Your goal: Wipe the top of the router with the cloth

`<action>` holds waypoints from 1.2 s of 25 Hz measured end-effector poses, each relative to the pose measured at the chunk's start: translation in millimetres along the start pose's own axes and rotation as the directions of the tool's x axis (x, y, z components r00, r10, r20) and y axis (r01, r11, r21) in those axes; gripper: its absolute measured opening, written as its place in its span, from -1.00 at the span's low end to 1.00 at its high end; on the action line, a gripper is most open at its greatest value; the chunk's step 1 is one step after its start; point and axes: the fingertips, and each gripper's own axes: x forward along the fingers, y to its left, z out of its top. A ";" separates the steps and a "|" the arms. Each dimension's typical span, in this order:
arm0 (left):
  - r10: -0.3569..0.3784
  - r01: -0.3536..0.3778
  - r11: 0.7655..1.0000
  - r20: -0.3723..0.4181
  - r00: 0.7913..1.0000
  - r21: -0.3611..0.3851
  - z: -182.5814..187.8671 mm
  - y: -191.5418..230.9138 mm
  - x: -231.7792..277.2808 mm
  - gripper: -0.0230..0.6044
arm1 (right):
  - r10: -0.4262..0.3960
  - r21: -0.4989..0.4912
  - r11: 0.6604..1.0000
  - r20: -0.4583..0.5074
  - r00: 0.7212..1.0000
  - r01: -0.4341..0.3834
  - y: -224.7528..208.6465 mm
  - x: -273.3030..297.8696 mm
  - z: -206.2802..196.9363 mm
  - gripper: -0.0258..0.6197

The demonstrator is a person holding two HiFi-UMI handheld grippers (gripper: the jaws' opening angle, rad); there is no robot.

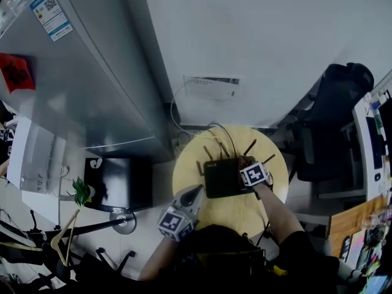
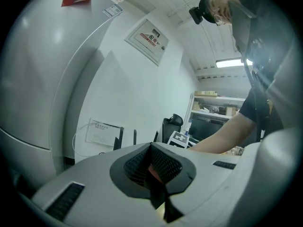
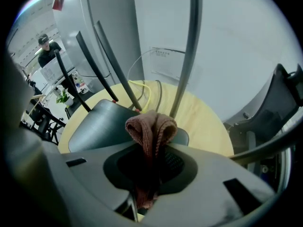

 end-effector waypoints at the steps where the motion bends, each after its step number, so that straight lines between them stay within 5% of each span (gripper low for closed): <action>1: -0.003 0.003 1.000 -0.002 1.000 0.001 0.3 0.1 0.6 -0.92 | -0.015 -0.002 1.000 -0.012 1.000 0.015 -4.2 -0.5 -4.2 -0.73; 10: 0.004 -0.004 1.000 -0.005 1.000 0.005 0.2 2.4 -3.2 -0.92 | -0.147 -0.054 0.988 -0.025 0.989 0.146 -28.4 -9.2 -17.1 -0.73; 20: -0.012 0.012 1.000 0.002 1.000 0.008 4.0 0.0 -9.6 -0.92 | -0.377 -0.248 0.898 -0.002 0.926 0.364 -43.6 -37.5 -21.8 -0.73; 27: -0.019 0.019 1.000 0.024 1.000 0.013 11.3 2.5 -12.2 -0.92 | -0.312 -0.116 0.942 0.047 0.949 0.316 -41.7 -54.3 -23.5 -0.73; 30: -0.034 0.033 0.999 0.033 0.999 0.021 14.6 0.4 -11.7 -0.92 | -0.177 -0.068 0.980 0.125 0.976 0.186 -19.9 -59.4 -16.9 -0.73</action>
